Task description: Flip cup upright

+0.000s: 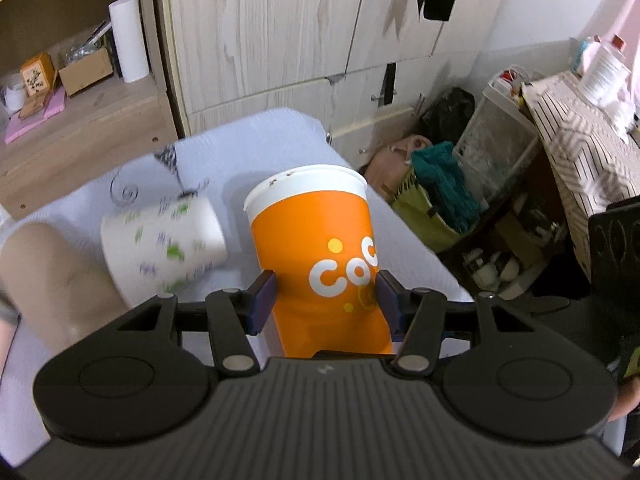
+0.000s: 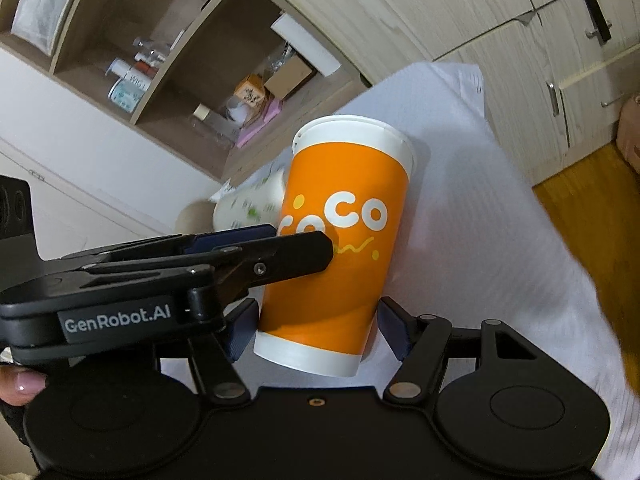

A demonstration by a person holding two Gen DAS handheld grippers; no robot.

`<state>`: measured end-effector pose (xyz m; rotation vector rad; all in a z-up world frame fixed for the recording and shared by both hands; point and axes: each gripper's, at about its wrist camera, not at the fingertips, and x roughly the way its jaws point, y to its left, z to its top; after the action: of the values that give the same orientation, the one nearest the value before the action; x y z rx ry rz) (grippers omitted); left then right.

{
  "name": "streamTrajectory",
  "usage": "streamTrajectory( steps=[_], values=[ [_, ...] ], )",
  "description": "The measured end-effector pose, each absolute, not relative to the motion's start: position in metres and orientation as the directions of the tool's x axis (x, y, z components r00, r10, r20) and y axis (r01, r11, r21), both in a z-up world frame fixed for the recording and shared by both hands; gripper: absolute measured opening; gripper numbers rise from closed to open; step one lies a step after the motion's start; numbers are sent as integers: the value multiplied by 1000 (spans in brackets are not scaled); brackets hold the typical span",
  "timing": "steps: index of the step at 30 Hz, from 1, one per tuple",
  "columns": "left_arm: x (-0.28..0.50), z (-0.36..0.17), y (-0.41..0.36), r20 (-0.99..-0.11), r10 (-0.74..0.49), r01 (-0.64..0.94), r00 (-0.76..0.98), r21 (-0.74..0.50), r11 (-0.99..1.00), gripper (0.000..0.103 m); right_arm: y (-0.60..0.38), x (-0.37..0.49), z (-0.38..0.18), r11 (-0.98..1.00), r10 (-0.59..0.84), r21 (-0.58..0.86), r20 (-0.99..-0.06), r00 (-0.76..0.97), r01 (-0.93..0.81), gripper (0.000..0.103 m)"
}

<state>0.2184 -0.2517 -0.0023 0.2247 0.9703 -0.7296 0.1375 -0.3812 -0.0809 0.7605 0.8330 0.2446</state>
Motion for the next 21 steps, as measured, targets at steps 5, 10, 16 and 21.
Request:
streamTrajectory(
  steps=[5,10,16,21],
  values=[
    [196,-1,-226,-819,-457,634,347,-154,758,53,-360,118,-79,721,491,688,-591,640,82,71],
    [182,3,-187,-817,-457,594,352,-182,783,53,-330,110,-71,736,518,676,-600,610,40,71],
    [173,8,-135,-815,-436,537,382,-188,822,53,-291,122,-65,741,564,671,-603,564,-25,71],
    [176,4,-101,-820,-424,497,384,-203,844,53,-262,131,-67,736,588,676,-606,536,-42,71]
  ],
)
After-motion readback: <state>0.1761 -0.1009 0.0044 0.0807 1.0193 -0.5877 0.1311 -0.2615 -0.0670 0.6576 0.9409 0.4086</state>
